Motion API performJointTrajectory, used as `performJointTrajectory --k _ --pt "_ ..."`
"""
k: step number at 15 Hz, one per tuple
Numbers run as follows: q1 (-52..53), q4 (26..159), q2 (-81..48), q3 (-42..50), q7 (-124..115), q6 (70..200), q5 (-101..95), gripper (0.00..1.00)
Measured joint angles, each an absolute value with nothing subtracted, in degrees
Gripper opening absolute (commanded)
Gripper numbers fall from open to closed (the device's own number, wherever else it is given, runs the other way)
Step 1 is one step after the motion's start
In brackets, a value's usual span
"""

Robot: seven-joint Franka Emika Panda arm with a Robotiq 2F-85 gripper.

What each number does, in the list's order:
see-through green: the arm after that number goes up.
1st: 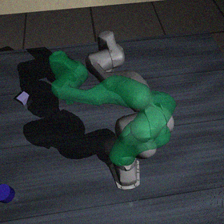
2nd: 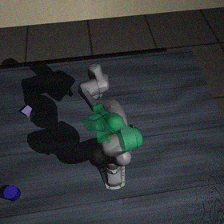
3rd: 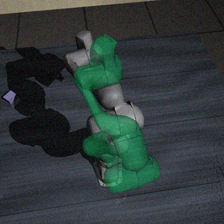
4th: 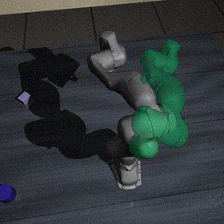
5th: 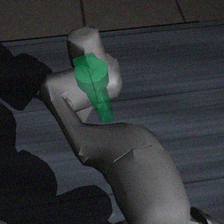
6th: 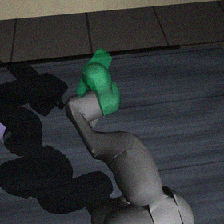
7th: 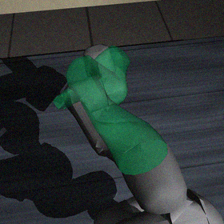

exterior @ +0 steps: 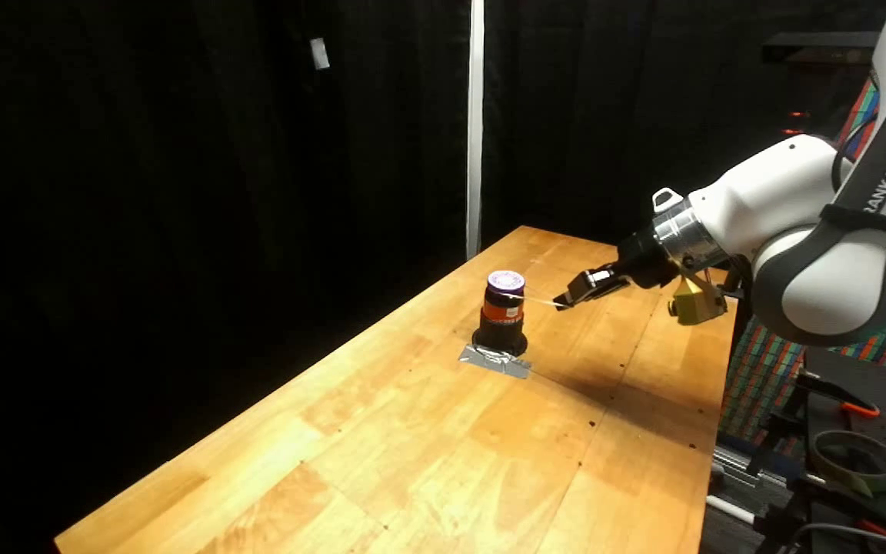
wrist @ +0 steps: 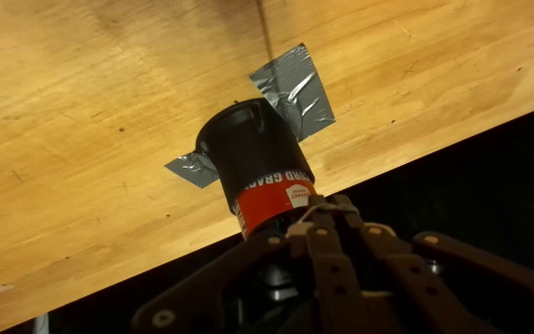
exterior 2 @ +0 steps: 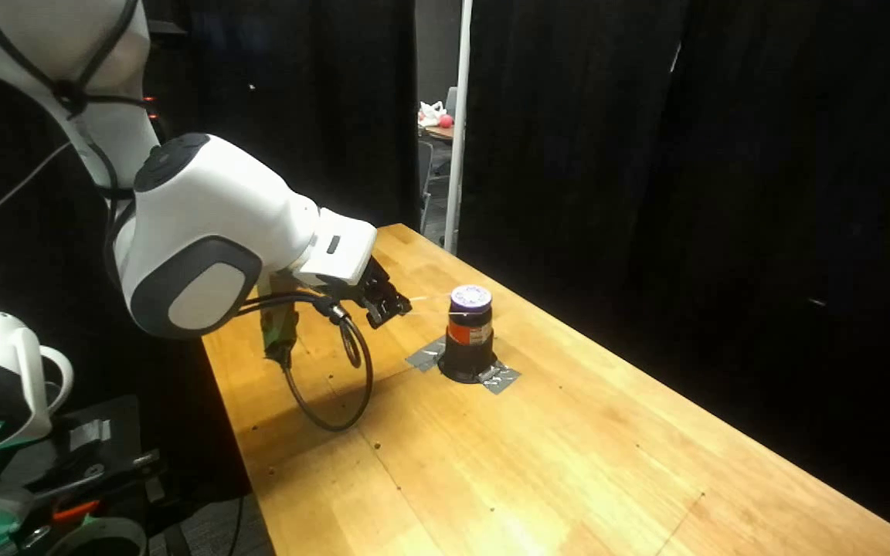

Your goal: Put a rubber band around the cup

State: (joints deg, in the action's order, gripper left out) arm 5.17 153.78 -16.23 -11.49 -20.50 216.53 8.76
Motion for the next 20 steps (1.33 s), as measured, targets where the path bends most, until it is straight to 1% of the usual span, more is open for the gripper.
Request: performJointTrajectory --k 3,8,14,20 --pt "5.19 155.0 -18.64 -11.43 -19.9 222.21 8.51 0.11" --pt "5.19 155.3 -22.72 -11.45 -20.03 231.77 7.69 0.09" --pt "5.19 155.17 -27.31 -11.45 -20.08 241.82 7.69 0.1" --pt "5.19 152.11 -27.35 -11.46 -20.75 241.47 7.69 0.09"
